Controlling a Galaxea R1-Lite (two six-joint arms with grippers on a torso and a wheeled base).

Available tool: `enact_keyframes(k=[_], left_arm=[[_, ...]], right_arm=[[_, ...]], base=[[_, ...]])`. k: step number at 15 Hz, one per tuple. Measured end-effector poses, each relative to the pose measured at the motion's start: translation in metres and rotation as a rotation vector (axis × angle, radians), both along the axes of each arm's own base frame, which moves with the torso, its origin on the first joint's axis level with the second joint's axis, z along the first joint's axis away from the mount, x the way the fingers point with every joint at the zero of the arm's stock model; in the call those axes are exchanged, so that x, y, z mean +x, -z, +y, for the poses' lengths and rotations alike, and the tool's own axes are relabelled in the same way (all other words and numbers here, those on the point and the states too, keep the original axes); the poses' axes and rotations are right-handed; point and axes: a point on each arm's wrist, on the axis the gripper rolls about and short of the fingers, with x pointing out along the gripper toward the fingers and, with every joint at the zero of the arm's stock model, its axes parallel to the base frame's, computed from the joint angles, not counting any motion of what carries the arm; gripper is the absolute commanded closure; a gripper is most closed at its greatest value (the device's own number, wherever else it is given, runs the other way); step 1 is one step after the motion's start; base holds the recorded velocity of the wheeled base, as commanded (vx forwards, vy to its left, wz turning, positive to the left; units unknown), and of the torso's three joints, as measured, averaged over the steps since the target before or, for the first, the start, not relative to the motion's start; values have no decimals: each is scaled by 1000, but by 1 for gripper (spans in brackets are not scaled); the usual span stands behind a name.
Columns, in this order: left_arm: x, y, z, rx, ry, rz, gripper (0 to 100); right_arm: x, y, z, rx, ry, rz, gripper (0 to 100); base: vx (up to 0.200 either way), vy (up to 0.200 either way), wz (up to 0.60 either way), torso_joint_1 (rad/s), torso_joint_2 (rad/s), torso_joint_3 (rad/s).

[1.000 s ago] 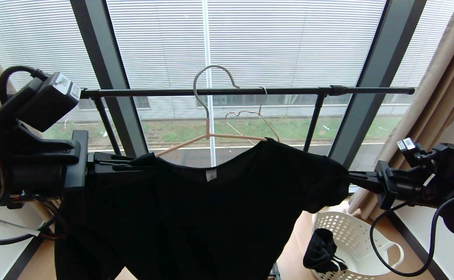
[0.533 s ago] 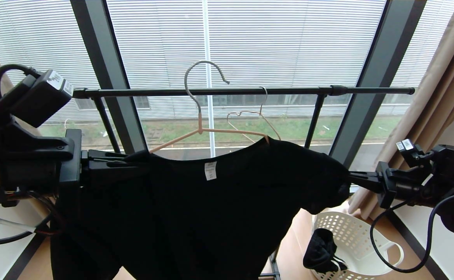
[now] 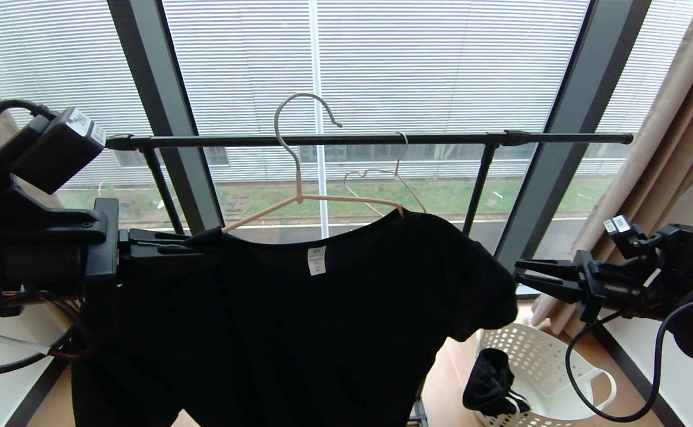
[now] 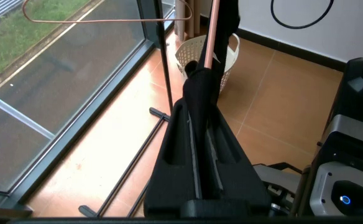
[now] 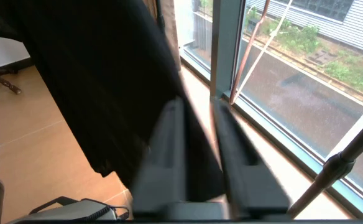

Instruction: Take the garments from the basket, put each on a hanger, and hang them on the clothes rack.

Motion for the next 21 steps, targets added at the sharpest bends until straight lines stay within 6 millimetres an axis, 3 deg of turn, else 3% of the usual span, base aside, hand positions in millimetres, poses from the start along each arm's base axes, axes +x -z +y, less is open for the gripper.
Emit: enact_keyframes(k=[4,9,13,18,21], left_arm=[[-4,4,9,-15,-53,35,100],[-9,12,27,-48,-169,101,100],[-5,12,30,-42,-241,113,100],[27,16,18,-11,-437,68,100],[60,27,-3,-27,-541,53,100]], right_arm=[[-11,-12,11,-6,-29,-29,0],[-36,-40,41,-28,-79,-108,0],[-42,-51,67,-92,94,-141,0],[-42,-70,114,-64,296,-111,0],[-42,-77,123,-51,281,-105,0]], base=[[0,0,0,0,0,0],[0,0,0,0,0,0],[0,0,0,0,0,0],[0,0,0,0,0,0],[0,0,0,0,0,0]])
